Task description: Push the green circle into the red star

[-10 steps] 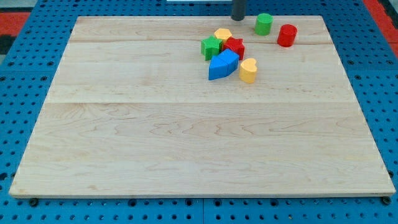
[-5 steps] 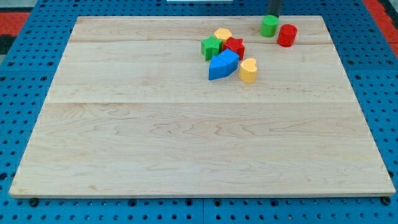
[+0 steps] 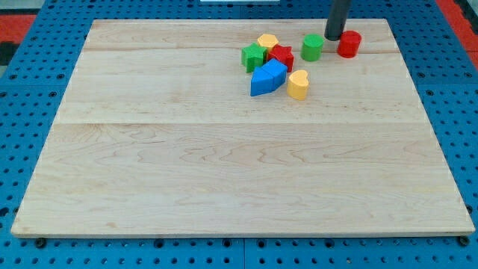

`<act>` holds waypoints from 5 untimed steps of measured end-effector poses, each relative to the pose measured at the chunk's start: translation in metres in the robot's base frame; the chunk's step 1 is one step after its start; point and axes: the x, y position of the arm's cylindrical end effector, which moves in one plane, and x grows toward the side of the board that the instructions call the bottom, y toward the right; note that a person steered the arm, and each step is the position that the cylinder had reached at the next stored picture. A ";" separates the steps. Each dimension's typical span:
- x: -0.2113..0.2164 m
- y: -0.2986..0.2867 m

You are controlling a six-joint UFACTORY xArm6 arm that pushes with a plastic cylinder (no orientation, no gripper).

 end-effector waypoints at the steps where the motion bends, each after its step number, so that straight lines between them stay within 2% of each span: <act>1: 0.010 -0.006; 3: 0.031 -0.046; 5: 0.034 -0.048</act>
